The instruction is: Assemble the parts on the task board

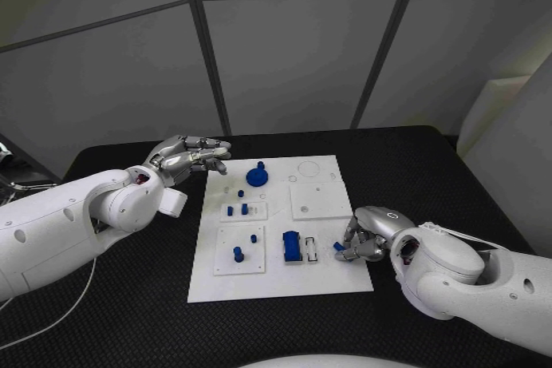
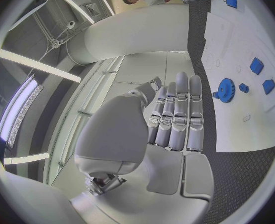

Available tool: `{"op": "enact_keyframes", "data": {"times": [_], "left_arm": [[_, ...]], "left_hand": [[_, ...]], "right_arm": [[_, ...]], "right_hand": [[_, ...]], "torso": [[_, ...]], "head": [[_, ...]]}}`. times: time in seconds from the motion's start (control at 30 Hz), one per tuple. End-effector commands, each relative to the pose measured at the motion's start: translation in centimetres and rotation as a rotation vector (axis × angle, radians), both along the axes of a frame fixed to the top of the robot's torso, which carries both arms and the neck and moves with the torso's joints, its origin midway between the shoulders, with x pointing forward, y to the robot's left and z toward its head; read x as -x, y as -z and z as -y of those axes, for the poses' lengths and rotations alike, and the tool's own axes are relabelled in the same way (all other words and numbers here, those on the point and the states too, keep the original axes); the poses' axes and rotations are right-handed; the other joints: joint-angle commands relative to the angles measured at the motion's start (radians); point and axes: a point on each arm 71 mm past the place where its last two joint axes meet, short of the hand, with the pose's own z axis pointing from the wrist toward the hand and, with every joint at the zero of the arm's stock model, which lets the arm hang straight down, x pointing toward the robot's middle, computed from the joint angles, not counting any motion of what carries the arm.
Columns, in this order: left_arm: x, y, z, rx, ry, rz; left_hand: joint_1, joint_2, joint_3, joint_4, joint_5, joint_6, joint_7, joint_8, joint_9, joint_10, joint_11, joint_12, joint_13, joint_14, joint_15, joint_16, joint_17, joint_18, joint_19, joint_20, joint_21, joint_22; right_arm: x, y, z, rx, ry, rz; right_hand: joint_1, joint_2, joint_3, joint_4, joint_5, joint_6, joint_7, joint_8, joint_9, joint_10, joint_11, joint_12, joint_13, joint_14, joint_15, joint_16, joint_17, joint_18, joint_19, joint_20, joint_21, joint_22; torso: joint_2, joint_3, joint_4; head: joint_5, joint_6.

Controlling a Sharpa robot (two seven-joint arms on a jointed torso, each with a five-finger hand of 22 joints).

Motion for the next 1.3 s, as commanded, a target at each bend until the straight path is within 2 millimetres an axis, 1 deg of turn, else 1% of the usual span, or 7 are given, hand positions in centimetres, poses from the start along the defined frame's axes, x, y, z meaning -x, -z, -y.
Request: {"op": "enact_keyframes", "data": {"times": [0.03, 0.1, 0.2, 0.37, 0.5, 0.83, 1.3], "left_arm": [[0.0, -0.1, 0.1, 0.01, 0.011, 0.004], [0.0, -0.1, 0.1, 0.01, 0.011, 0.004], [0.0, -0.1, 0.1, 0.01, 0.011, 0.004], [0.0, -0.1, 0.1, 0.009, 0.01, 0.004], [0.0, -0.1, 0.1, 0.009, 0.01, 0.004], [0.1, -0.1, 0.1, 0.009, 0.01, 0.003], [0.1, -0.2, 0.1, 0.01, 0.012, 0.003]], "left_hand": [[0.003, 0.007, -0.003, -0.004, 0.0, -0.01, 0.0, -0.006, 0.001, -0.007, 0.002, -0.005, -0.001, 0.006, 0.002, -0.005, 0.0, 0.002, 0.0, 0.003, -0.004, -0.002], [0.003, 0.007, -0.003, -0.004, 0.0, -0.01, 0.0, -0.006, 0.001, -0.007, 0.002, -0.005, -0.001, 0.006, 0.002, -0.005, 0.0, 0.002, 0.0, 0.003, -0.004, -0.002], [0.003, 0.008, -0.003, -0.004, 0.0, -0.01, 0.0, -0.005, 0.001, -0.007, 0.002, -0.005, -0.001, 0.006, 0.002, -0.005, 0.0, 0.002, 0.0, 0.003, -0.004, -0.002], [0.003, 0.008, -0.003, -0.004, 0.0, -0.01, 0.0, -0.005, 0.001, -0.007, 0.002, -0.005, -0.001, 0.006, 0.002, -0.005, 0.0, 0.002, 0.0, 0.003, -0.004, -0.002], [0.003, 0.008, -0.003, -0.004, 0.0, -0.01, 0.0, -0.005, 0.001, -0.007, 0.002, -0.005, -0.001, 0.006, 0.002, -0.005, 0.0, 0.002, 0.0, 0.003, -0.004, -0.002], [0.003, 0.008, -0.003, -0.004, 0.0, -0.01, 0.0, -0.005, 0.001, -0.007, 0.002, -0.005, -0.001, 0.006, 0.002, -0.005, 0.0, 0.002, 0.0, 0.003, -0.004, -0.002], [0.003, 0.008, -0.003, -0.004, 0.0, -0.01, 0.0, -0.005, 0.001, -0.007, 0.002, -0.005, -0.001, 0.006, 0.002, -0.005, 0.0, 0.002, 0.0, 0.003, -0.004, -0.002]], "right_arm": [[0.5, 1.7, 0.5, 0.128, 0.01, -0.088], [0.5, 1.7, 0.4, 0.131, 0.013, -0.083], [0.6, 1.6, 0.3, 0.112, 0.021, -0.068], [0.9, 1.1, 0.3, -0.011, 0.06, -0.062], [1.3, 0.7, 0.4, -0.163, 0.109, -0.075], [1.7, -0.1, -0.2, -0.399, 0.168, -0.069], [1.5, 0.6, -1.5, -0.43, 0.169, -0.15]], "right_hand": [[0.043, 0.038, -0.001, -0.014, 0.038, 0.0, -0.003, -0.006, -0.04, -0.003, -0.008, -0.004, -0.003, 0.064, -0.006, 0.005, 0.077, -0.008, 0.105, -0.005, 0.005, 0.263], [0.052, 0.045, 0.002, -0.021, 0.059, 0.001, -0.004, -0.006, -0.044, -0.003, -0.009, -0.004, -0.002, 0.064, -0.006, 0.005, 0.078, -0.008, 0.105, -0.005, 0.005, 0.263], [0.066, 0.059, 0.01, -0.034, 0.137, 0.004, -0.006, -0.005, -0.051, -0.003, -0.011, -0.004, -0.001, 0.065, -0.008, 0.006, 0.08, -0.008, 0.105, -0.007, 0.005, 0.263], [0.063, 0.072, 0.015, -0.036, 0.175, 0.006, -0.008, -0.005, -0.056, -0.001, -0.013, 0.0, 0.003, 0.065, -0.009, 0.007, 0.083, -0.008, 0.105, -0.008, 0.005, 0.263], [0.057, 0.078, 0.02, -0.039, 0.233, 0.004, -0.009, -0.005, -0.061, 0.0, -0.013, -0.001, 0.003, 0.066, -0.01, 0.008, 0.084, -0.008, 0.105, -0.009, 0.005, 0.263], [0.049, 0.082, 0.023, -0.037, 0.247, 0.004, -0.008, -0.004, -0.063, 0.003, -0.013, 0.005, 0.008, 0.067, -0.01, 0.012, 0.091, -0.008, 0.105, -0.009, 0.005, 0.263], [0.001, 0.081, 0.011, -0.014, 0.249, 0.008, -0.009, -0.003, -0.066, 0.007, -0.013, 0.009, 0.011, 0.068, -0.009, 0.014, 0.095, -0.008, 0.105, -0.009, 0.005, 0.263]], "torso": [[0.001, -0.0001, 0.0003], [0.001, -0.0003, 0.0002], [0.001, 0.0002, -0.001], [0.0, 0.0005, -0.0021], [0.0, -0.0002, -0.0003], [0.002, -0.0002, -0.0001], [0.002, -0.0005, -0.0007]], "head": [[0.002, 0.002], [0.002, 0.003], [0.004, 0.003], [0.005, 0.003], [0.005, 0.005], [0.007, 0.007], [0.011, 0.003]]}}
